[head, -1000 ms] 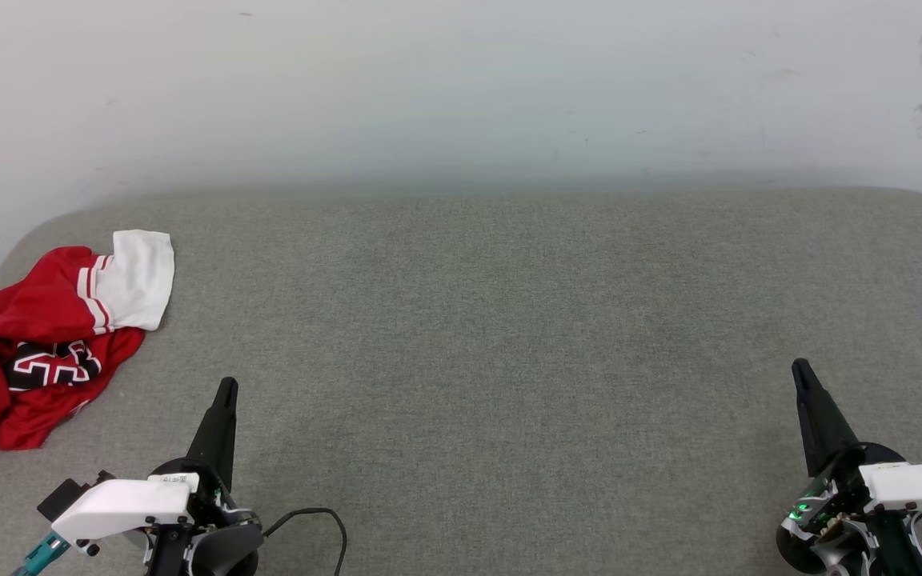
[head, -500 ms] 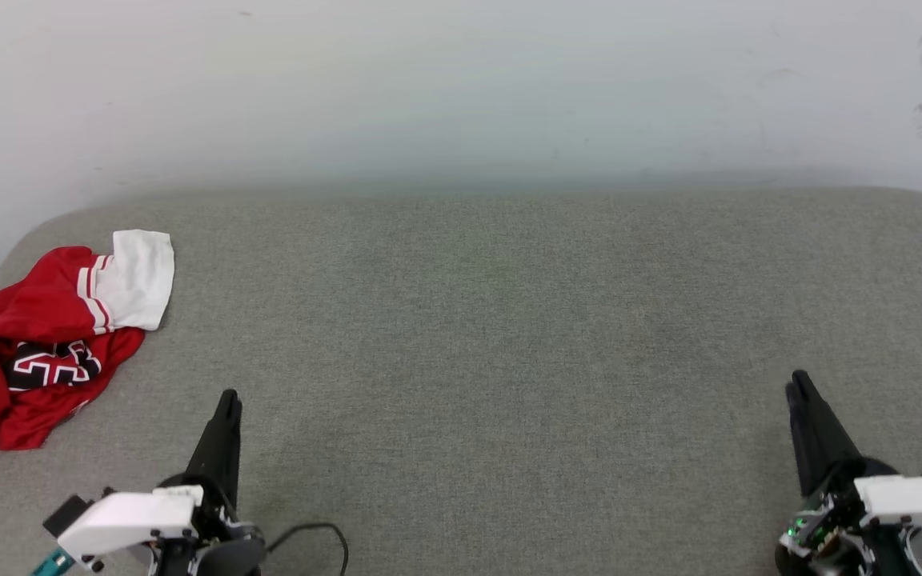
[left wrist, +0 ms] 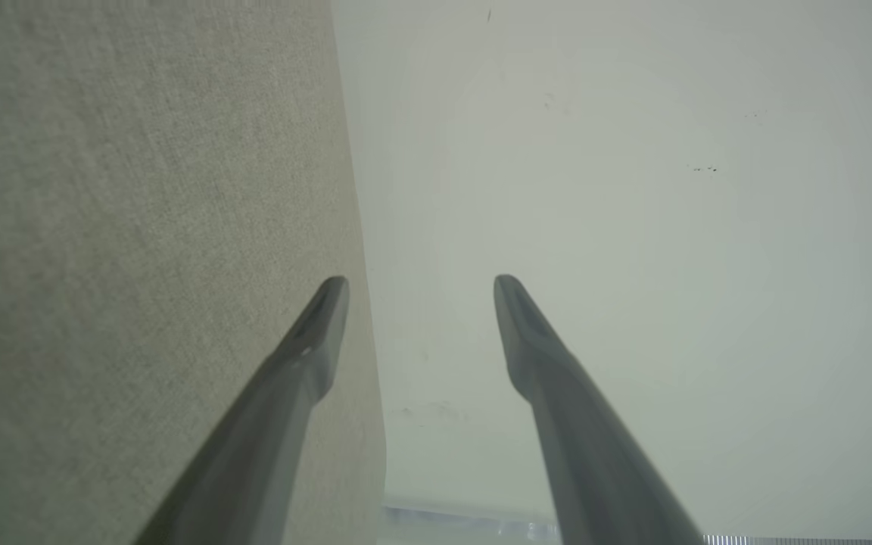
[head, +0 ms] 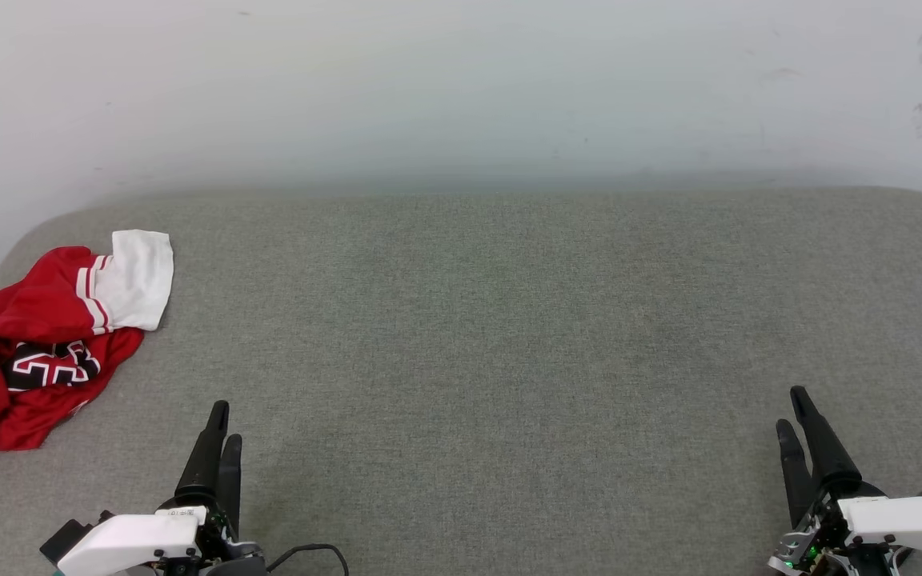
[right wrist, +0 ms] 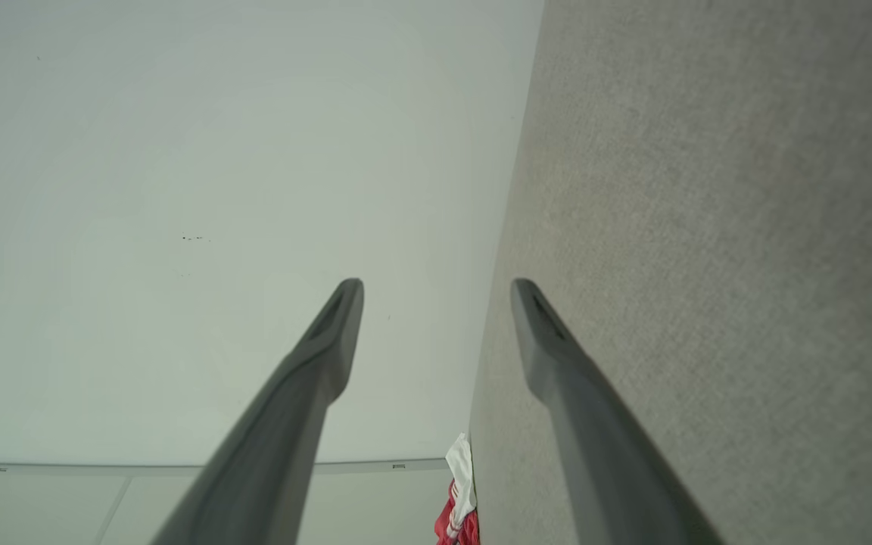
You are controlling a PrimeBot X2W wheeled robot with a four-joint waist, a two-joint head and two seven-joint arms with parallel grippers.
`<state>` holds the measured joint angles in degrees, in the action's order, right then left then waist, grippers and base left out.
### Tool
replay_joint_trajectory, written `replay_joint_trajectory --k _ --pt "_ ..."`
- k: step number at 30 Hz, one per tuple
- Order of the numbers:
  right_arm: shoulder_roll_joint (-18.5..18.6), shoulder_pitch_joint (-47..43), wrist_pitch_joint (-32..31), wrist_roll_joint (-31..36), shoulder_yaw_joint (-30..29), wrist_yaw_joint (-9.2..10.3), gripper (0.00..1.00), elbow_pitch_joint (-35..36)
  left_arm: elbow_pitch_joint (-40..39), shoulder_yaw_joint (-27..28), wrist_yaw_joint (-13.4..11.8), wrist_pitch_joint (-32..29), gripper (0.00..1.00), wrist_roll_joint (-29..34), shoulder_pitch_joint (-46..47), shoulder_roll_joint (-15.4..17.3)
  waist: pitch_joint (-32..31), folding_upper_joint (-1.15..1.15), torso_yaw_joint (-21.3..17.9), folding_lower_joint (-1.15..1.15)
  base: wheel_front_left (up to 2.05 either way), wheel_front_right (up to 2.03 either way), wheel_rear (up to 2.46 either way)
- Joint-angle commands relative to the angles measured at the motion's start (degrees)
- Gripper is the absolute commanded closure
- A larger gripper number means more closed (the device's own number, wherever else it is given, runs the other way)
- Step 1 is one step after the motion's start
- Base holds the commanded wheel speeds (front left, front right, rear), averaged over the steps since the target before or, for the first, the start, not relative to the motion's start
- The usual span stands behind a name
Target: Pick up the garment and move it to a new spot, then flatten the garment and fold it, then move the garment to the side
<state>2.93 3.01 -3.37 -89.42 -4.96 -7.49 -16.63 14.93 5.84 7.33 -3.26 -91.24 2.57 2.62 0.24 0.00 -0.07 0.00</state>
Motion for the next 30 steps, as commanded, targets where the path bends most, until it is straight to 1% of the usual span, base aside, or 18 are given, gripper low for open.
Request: replay_joint_trajectory --k 1,8,14,17,24,30 --pt "0.01 0.88 0.55 0.79 0.13 -0.01 0.00 1.12 -1.26 0.09 0.07 0.56 0.00 0.51 0.45 0.14 -0.01 0.00 -0.01 0.00 0.00 0.00 0.00" --pt "0.01 1.05 2.35 3.15 0.55 -0.01 0.00 0.39 -1.00 1.18 0.08 2.33 0.00 2.76 -0.23 0.16 -0.09 0.00 -0.10 0.00 0.00 0.00 0.00" --pt "0.00 1.36 3.78 9.30 0.23 -0.01 0.00 0.13 -1.75 2.10 0.09 3.77 0.00 5.88 -0.47 0.18 -0.15 0.00 -0.18 0.00 0.00 0.00 0.00" --pt "0.00 1.58 4.47 13.49 -0.17 -0.01 0.00 0.66 -2.64 3.69 0.10 4.45 0.00 7.73 -0.41 0.18 -0.12 0.00 -0.22 0.00 0.00 0.00 0.00" --pt "0.00 1.90 6.01 25.42 -0.88 -0.01 0.00 3.19 -3.68 7.32 0.11 5.94 0.00 14.64 -0.02 0.20 -0.02 0.00 -0.26 0.00 0.00 0.00 0.00" --pt "-0.01 1.60 7.20 35.69 -0.18 -0.01 0.00 5.96 -6.14 7.70 0.12 7.15 0.00 21.87 -0.16 0.22 0.11 0.00 -0.33 0.00 0.00 0.00 0.00"
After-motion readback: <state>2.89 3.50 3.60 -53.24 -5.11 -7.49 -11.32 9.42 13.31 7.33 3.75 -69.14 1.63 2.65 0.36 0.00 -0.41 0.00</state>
